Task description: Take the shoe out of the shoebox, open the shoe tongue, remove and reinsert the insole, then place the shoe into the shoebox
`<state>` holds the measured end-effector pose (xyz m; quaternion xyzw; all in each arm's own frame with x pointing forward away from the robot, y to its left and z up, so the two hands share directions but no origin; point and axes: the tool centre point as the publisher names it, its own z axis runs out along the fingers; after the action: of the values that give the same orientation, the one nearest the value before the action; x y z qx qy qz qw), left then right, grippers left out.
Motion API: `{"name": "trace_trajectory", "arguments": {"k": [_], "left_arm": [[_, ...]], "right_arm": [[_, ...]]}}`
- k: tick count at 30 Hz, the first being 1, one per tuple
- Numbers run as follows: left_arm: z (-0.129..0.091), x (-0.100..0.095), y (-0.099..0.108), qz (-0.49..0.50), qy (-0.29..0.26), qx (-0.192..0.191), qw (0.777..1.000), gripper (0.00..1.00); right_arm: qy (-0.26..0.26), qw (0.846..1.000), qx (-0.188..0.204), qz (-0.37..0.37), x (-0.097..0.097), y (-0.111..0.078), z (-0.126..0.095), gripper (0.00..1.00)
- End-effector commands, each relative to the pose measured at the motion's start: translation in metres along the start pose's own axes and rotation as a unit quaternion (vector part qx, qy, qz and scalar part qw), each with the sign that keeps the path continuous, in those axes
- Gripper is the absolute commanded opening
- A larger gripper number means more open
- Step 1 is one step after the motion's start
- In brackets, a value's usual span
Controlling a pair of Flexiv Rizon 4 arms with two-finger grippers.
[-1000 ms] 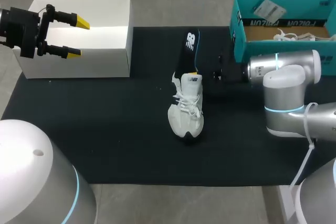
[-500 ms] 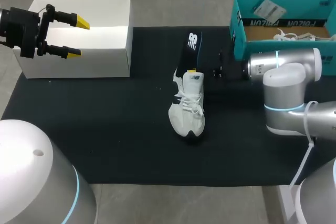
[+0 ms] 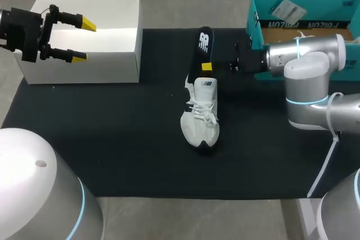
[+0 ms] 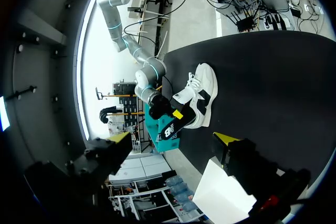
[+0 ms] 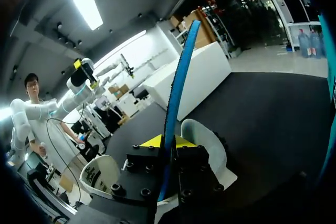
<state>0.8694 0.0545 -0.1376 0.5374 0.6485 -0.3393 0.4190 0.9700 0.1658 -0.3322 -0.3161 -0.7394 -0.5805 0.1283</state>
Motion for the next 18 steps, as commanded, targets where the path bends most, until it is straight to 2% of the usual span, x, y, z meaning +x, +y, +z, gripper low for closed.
{"name": "trace_trajectory", "arguments": {"k": [1,6,14,17,18], "left_arm": [[0.0,0.0,0.0,0.0,0.001,0.0,1.0,1.0],[0.0,0.0,0.0,0.0,0.001,0.0,1.0,1.0],[0.0,0.0,0.0,0.0,0.001,0.0,1.0,1.0],[0.0,0.0,0.0,0.0,0.001,0.0,1.0,1.0],[0.0,0.0,0.0,0.0,0.001,0.0,1.0,1.0]], "right_arm": [[0.003,1.0,0.023,0.011,-0.002,-0.004,0.004,0.0],[0.008,0.999,0.044,0.03,0.002,-0.021,0.007,0.0],[0.011,0.997,0.051,0.052,0.011,-0.042,0.008,0.0],[0.016,0.997,0.05,0.057,0.014,-0.044,0.008,0.0],[0.016,0.997,0.05,0.056,0.014,-0.044,0.007,0.24]]}}
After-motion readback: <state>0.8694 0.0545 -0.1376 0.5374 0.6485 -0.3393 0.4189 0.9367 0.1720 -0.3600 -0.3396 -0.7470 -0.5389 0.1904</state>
